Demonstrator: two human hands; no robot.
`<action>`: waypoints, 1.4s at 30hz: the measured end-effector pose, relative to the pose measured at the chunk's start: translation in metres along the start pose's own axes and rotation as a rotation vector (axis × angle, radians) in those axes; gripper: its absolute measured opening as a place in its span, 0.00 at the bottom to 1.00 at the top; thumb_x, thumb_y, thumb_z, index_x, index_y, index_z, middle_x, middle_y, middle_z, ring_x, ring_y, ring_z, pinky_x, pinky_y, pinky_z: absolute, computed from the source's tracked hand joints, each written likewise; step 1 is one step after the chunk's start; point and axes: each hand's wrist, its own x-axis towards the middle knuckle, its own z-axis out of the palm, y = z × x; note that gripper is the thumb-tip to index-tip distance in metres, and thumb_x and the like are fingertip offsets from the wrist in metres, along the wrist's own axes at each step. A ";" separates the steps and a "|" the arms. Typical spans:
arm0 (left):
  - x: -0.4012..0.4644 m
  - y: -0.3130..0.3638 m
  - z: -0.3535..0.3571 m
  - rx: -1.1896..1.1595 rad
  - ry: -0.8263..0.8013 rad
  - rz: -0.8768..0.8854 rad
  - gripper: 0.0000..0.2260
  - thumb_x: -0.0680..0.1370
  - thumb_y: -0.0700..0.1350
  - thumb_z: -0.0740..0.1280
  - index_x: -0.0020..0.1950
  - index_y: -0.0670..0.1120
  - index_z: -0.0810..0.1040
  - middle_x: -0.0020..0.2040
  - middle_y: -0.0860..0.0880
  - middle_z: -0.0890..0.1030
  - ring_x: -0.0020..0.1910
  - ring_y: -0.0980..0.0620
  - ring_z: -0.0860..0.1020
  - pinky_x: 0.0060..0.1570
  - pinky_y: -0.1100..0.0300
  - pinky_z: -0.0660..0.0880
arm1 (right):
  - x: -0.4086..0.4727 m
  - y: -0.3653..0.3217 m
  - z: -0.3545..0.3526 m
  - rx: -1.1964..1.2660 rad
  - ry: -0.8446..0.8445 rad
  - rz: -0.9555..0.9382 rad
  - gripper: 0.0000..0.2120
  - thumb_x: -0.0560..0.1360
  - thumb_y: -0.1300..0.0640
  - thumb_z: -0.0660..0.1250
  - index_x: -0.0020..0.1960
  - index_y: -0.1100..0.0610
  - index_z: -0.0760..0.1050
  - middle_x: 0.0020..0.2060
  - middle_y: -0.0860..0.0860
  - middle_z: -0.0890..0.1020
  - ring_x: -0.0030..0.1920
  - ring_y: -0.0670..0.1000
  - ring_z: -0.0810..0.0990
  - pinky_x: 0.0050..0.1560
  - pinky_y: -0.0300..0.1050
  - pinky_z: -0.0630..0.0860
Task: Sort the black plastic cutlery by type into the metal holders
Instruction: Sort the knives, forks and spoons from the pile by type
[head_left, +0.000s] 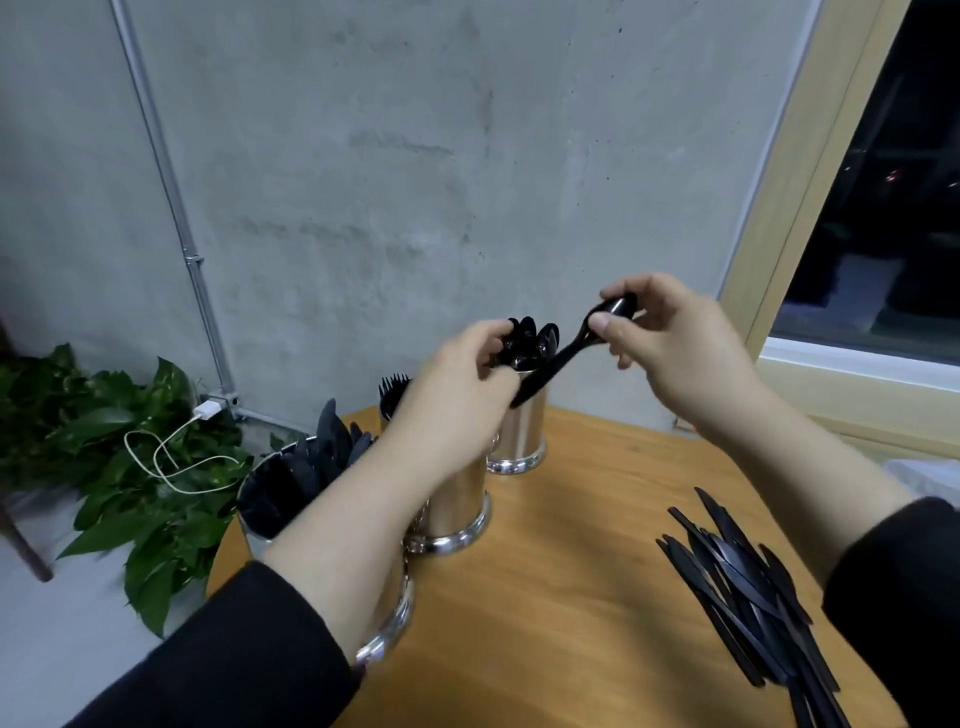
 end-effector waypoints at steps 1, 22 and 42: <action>0.012 0.000 -0.006 0.024 0.044 -0.008 0.20 0.81 0.41 0.63 0.72 0.54 0.76 0.66 0.54 0.80 0.65 0.55 0.77 0.64 0.61 0.72 | 0.016 0.004 0.002 -0.051 0.020 -0.008 0.07 0.78 0.55 0.71 0.55 0.52 0.77 0.34 0.43 0.81 0.32 0.45 0.77 0.34 0.30 0.70; 0.093 -0.013 0.011 0.541 -0.177 -0.066 0.20 0.81 0.43 0.62 0.73 0.51 0.75 0.67 0.46 0.80 0.64 0.43 0.77 0.64 0.51 0.74 | 0.116 0.120 0.091 -0.745 -0.315 -0.148 0.17 0.84 0.46 0.52 0.45 0.54 0.71 0.43 0.50 0.75 0.50 0.62 0.75 0.50 0.53 0.69; -0.154 -0.043 0.255 0.598 -0.656 0.017 0.41 0.78 0.74 0.55 0.84 0.54 0.52 0.85 0.50 0.52 0.84 0.50 0.49 0.81 0.44 0.44 | -0.277 0.199 -0.120 -0.736 -0.036 0.523 0.25 0.79 0.43 0.65 0.70 0.56 0.74 0.66 0.53 0.78 0.67 0.56 0.74 0.68 0.49 0.69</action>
